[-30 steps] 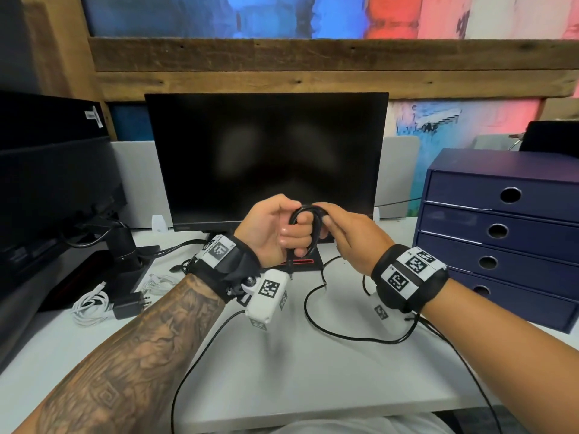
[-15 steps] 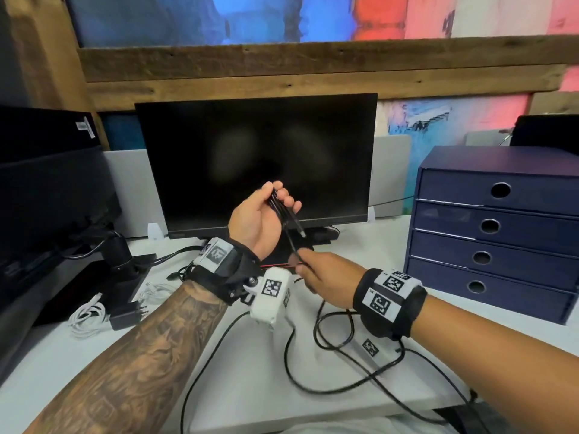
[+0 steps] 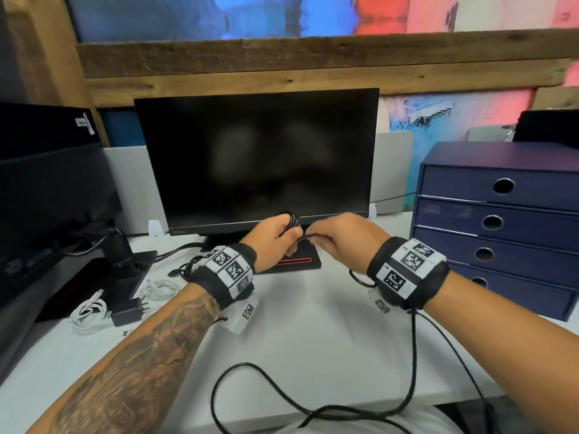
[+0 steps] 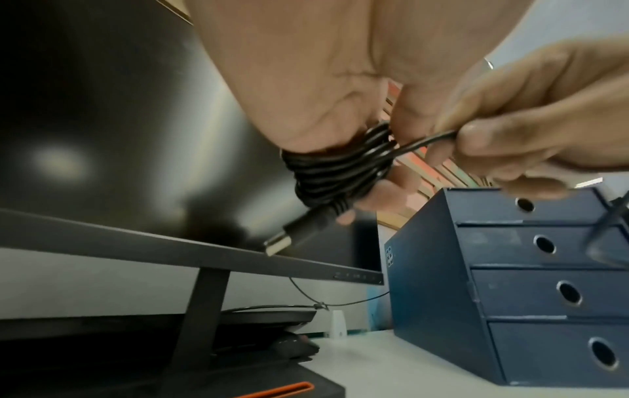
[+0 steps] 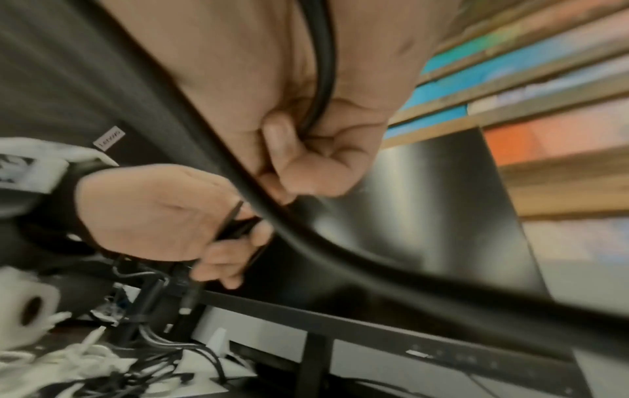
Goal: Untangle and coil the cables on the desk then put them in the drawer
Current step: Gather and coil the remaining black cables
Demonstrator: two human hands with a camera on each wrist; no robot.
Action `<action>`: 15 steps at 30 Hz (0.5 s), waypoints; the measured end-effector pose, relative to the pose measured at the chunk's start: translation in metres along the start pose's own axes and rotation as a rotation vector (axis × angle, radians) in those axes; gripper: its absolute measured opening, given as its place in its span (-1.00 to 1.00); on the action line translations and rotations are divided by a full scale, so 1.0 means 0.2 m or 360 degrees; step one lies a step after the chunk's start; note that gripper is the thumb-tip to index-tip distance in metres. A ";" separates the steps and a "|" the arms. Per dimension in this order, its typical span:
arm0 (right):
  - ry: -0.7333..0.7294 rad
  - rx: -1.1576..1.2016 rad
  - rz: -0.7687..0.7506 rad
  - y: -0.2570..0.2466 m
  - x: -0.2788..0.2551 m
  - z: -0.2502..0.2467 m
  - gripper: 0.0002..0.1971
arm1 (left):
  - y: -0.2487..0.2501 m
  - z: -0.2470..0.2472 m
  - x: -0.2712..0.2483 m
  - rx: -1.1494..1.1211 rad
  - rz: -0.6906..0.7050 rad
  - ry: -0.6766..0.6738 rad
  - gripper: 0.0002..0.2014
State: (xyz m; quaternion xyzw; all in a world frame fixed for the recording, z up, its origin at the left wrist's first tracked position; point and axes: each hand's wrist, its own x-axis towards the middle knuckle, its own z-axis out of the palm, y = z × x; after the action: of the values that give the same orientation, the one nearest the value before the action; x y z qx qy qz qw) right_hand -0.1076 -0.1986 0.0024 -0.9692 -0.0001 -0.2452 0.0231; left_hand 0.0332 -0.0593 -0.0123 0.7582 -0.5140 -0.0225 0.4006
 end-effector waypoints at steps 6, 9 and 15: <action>0.0398 -0.0292 -0.0315 0.10 0.00 -0.06 -0.70 | 0.08 -0.01 0.00 -0.0579 -0.0280 -0.0410 -0.55; 0.0504 -0.0297 -0.0396 0.13 -0.01 -0.05 -0.64 | 0.12 -0.03 -0.02 -0.0981 -0.0321 -0.0769 -0.55; 0.0406 0.0233 -0.0019 0.09 -0.02 0.05 -0.55 | 0.19 -0.06 -0.04 -0.1666 -0.0341 -0.0728 -0.69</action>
State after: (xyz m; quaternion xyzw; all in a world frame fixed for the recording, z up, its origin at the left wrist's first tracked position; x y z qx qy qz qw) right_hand -0.1064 -0.2155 -0.0094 -0.9259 -0.0209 -0.3658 0.0920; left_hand 0.0059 -0.0514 0.0179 0.4828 -0.4284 -0.4772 0.5964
